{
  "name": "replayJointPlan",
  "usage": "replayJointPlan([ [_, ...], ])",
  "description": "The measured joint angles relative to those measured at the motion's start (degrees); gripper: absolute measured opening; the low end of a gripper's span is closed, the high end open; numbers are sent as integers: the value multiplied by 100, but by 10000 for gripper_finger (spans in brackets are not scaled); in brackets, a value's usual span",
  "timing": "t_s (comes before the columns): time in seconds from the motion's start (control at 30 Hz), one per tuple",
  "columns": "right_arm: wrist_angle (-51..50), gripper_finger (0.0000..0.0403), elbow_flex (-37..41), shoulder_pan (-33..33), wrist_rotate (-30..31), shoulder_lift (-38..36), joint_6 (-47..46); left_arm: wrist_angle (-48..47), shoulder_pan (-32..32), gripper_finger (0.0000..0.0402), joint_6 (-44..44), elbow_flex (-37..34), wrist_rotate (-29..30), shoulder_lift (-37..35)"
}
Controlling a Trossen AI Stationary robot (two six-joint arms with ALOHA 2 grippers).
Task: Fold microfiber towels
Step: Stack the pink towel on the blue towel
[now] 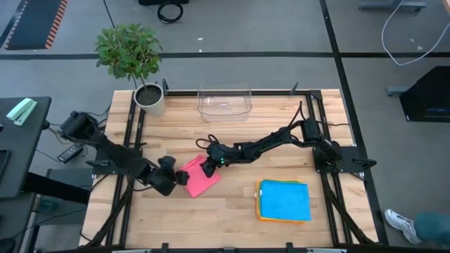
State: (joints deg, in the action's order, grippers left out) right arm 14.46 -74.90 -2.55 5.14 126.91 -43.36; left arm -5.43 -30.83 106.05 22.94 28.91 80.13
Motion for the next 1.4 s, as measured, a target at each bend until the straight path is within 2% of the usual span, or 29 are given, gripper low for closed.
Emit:
replayJointPlan([
  [0.2,-41,129,7,11,42,13,-6,296,7,168,-5,2,304,382],
  [0.3,-39,66,11,15,57,26,0,236,9,108,-39,-16,299,399],
  [0.37,-37,25,11,10,1,19,31,196,9,52,-39,-32,306,413],
  [0.43,-98,11,22,0,-32,-38,70,208,5,19,-20,-40,366,417],
  [0.53,-247,9,37,0,38,-281,211,274,7,20,-83,-44,492,330],
  [0.63,-483,6,18,0,78,-775,268,218,62,12,-529,98,763,181],
  [0.83,-2005,4,22,-164,248,-1958,-50,759,242,13,-2139,933,842,1],
  [0.97,-3136,4,21,-578,653,-2823,-415,893,473,12,-3562,1835,591,2],
  [1.07,-3986,3,22,-1039,972,-3453,-1044,892,777,12,-4425,2461,45,3],
  [1.23,-5404,3,20,-2134,1606,-4197,-2640,919,1334,12,-5014,3348,-836,240],
  [1.4,-6563,2,18,-3445,2523,-4589,-4553,968,1379,12,-5078,4380,-1412,1289],
])
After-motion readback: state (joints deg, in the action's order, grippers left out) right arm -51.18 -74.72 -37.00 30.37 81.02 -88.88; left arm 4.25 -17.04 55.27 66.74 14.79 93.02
